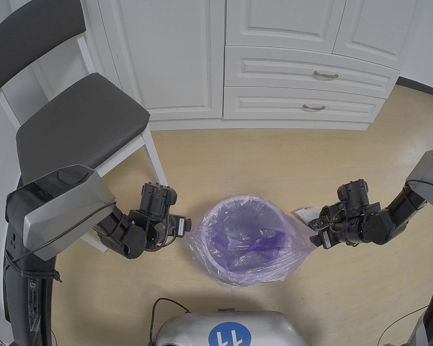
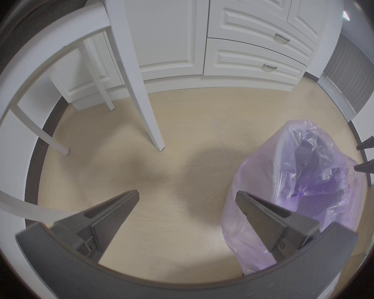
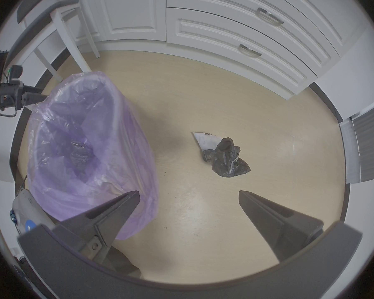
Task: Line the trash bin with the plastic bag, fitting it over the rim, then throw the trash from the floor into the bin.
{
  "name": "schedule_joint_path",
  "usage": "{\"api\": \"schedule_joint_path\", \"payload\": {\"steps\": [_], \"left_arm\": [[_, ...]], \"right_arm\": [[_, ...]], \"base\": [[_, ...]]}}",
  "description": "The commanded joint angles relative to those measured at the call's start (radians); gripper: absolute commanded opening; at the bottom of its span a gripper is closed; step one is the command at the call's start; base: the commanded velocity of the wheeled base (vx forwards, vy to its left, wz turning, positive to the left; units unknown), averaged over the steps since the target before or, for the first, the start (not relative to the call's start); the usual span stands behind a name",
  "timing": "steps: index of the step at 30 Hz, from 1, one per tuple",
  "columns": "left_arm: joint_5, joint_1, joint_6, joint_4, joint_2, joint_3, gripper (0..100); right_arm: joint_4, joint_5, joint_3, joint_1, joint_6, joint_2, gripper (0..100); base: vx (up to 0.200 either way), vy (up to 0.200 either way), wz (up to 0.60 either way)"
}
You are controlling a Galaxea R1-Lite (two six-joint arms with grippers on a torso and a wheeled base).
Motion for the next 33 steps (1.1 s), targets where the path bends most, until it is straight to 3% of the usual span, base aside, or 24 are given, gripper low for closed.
{"api": "schedule_joint_path", "payload": {"steps": [1,5,10,18,22,27,29,33], "left_arm": [[-0.001,-0.003,-0.001,0.0,-0.045,0.013,100],[-0.001,-0.006,0.0,0.0,-0.065,0.027,100],[-0.001,-0.028,0.007,-0.002,-0.116,0.073,100],[-0.006,-0.032,0.01,-0.031,-0.116,0.083,100],[-0.006,-0.035,0.01,-0.032,-0.116,0.083,100],[-0.006,-0.046,0.008,-0.035,-0.113,0.087,100],[-0.004,-0.051,0.007,-0.037,-0.108,0.083,100],[-0.006,-0.051,0.005,-0.057,-0.108,0.083,100]], "right_arm": [[-0.001,0.0,0.025,0.028,-0.004,-0.023,100],[0.007,0.005,0.037,0.045,-0.007,-0.016,100],[-0.001,0.006,0.116,0.117,-0.102,0.04,100],[-0.003,-0.001,0.119,0.218,-0.096,0.111,100],[-0.003,-0.001,0.116,0.226,-0.093,0.122,100],[-0.012,0.0,0.048,0.299,0.031,0.209,100],[-0.039,-0.004,-0.019,0.342,0.145,0.266,100],[-0.044,-0.017,-0.088,0.37,0.258,0.306,100]], "base": [[0.0,0.0,0.0],[0.0,0.0,0.0],[0.0,0.0,0.0],[0.0,0.0,0.0],[0.0,0.0,0.0],[0.0,0.0,0.0],[0.0,0.0,0.0],[0.0,0.0,0.0]]}}
